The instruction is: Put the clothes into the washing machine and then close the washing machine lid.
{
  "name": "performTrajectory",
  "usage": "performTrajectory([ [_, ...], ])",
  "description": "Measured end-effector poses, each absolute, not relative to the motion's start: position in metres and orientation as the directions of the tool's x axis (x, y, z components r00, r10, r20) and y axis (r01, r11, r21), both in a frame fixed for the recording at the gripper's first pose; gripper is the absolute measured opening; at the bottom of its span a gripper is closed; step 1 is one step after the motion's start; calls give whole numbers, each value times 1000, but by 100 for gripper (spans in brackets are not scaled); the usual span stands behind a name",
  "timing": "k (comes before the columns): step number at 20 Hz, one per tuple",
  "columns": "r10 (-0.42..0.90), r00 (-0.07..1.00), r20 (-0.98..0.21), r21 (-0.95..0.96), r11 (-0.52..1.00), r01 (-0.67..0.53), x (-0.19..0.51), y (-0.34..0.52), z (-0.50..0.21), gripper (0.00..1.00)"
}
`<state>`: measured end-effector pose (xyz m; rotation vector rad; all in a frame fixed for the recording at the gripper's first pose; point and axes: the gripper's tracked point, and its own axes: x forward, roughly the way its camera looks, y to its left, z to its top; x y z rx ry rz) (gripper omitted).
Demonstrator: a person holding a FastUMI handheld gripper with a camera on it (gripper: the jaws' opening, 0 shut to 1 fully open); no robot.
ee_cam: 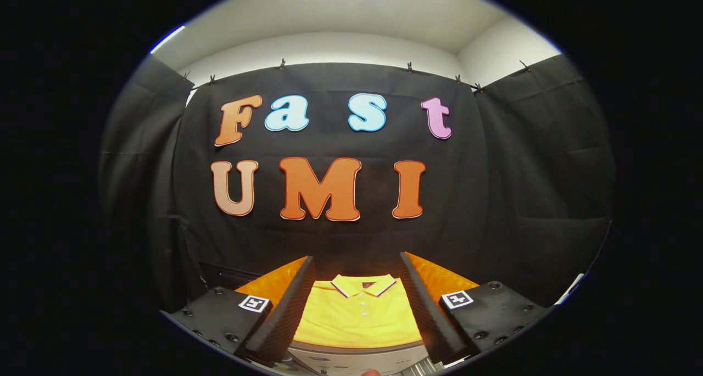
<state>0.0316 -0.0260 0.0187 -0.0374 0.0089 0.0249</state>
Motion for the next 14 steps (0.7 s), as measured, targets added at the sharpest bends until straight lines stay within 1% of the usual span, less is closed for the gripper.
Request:
performTrajectory([
  [14, 33, 999, -8, -46, 998, -33, 41, -29, 21, 98],
])
